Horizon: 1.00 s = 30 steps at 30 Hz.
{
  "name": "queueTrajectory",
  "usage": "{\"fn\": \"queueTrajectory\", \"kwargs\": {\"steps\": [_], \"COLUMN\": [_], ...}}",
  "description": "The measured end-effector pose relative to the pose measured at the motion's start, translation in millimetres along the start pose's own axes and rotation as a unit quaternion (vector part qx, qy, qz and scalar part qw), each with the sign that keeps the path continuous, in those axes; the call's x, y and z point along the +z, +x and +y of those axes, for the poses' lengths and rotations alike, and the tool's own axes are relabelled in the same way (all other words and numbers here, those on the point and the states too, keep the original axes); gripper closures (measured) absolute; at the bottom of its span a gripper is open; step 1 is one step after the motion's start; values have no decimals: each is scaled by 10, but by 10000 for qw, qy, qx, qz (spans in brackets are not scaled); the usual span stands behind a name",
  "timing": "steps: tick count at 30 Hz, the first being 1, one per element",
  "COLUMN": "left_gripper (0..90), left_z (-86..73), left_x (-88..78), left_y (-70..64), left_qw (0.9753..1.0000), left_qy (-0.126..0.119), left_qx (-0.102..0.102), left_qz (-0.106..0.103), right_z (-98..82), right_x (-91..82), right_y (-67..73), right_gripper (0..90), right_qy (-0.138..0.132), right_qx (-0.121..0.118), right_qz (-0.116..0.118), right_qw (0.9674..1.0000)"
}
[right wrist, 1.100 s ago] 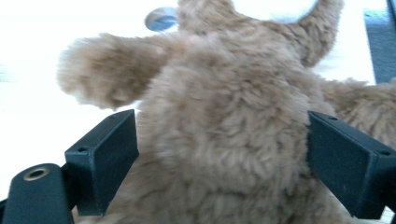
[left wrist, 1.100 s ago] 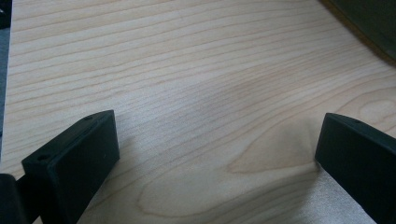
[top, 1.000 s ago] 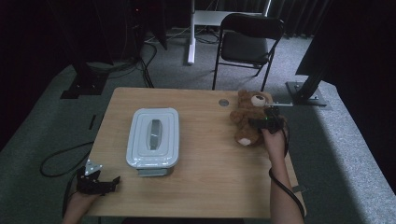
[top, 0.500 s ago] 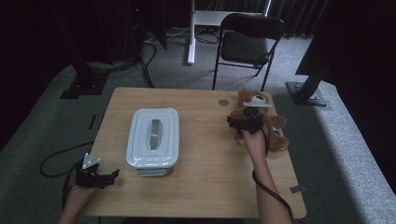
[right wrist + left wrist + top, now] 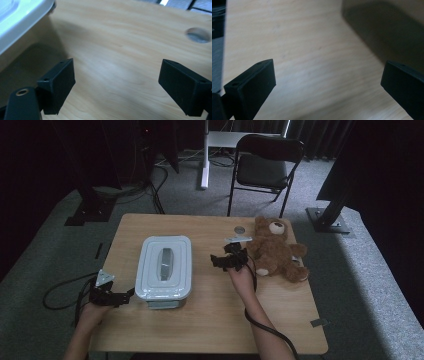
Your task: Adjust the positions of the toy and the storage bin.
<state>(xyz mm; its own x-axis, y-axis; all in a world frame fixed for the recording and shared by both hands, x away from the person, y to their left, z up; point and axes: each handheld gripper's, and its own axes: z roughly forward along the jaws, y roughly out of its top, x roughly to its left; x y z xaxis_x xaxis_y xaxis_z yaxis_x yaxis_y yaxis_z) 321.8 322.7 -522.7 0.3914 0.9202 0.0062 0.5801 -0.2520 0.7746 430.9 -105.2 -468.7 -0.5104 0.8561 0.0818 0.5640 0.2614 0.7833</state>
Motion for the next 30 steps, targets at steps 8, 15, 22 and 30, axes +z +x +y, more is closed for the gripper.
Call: {"fn": "queueTrajectory", "kwargs": {"steps": [8, 15, 22, 30], "left_gripper": [4, 4, 4, 4], "left_z": [121, 178, 234, 317], "left_x": [115, 143, 179, 284], "left_y": [-11, -191, -381, -576], "left_qw": [9999, 9989, 9980, 9956], "left_qy": [59, 84, 57, 22], "left_qx": [122, 352, 487, 656], "left_qz": [-39, -310, -400, -666], "right_z": [-110, -99, -115, -123], "right_x": [375, 523, 508, 541], "right_y": [242, 345, 231, 84], "right_gripper": [131, 130, 129, 127], "right_qy": [272, 296, 282, 363], "right_qx": [25, -64, -51, -13], "right_qz": [339, 516, 499, 700], "right_qw": [9991, 9982, 9983, 9969]}}
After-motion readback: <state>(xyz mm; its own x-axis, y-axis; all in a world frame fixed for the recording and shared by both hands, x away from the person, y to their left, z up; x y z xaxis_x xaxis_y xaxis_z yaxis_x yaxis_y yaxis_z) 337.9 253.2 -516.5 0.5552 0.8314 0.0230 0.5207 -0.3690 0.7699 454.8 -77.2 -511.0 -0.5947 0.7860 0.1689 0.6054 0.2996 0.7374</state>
